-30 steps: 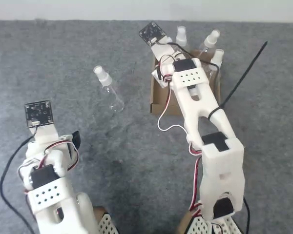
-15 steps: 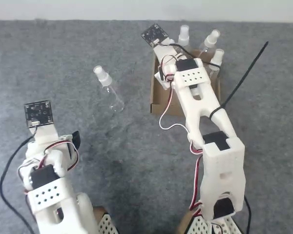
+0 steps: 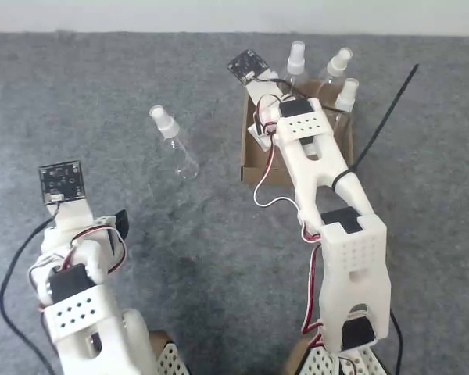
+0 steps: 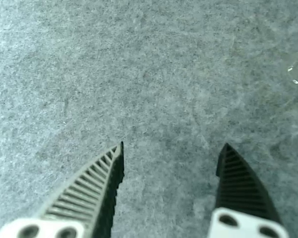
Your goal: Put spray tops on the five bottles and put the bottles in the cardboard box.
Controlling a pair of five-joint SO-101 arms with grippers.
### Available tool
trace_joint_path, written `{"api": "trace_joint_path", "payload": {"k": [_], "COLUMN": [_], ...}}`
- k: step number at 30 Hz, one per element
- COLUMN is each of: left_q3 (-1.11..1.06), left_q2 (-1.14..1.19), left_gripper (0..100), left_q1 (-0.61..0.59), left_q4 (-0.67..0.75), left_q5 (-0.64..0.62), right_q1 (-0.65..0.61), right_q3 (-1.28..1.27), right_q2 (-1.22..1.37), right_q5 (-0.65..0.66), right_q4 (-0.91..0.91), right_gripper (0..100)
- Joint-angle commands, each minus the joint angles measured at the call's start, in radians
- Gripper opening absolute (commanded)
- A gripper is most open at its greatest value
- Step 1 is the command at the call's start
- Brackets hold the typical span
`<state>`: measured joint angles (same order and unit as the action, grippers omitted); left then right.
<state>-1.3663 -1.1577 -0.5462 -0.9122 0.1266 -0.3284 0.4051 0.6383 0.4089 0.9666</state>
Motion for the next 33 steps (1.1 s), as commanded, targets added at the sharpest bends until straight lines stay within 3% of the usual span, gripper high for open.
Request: {"api": "trace_joint_path", "payload": {"k": [1,22,27,33], "left_q3": [0.005,0.004,0.004,0.004], "left_q2": [-0.021,-0.021,-0.021,-0.021], "left_gripper": [28,28,28,28], "left_q1": [0.006,0.006,0.006,0.006], "left_q4": [0.017,0.017,0.017,0.017], "left_q5": [0.008,0.008,0.008,0.008], "right_q1": [0.01,0.01,0.01,0.01], "right_q3": [0.052,0.055,0.055,0.055], "right_q2": [-0.015,0.01,0.012,0.002], "right_q5": [0.009,0.008,0.008,0.003], "right_q4": [0.008,0.036,0.033,0.036], "right_gripper": [21.6,21.4,13.0,10.1]}}
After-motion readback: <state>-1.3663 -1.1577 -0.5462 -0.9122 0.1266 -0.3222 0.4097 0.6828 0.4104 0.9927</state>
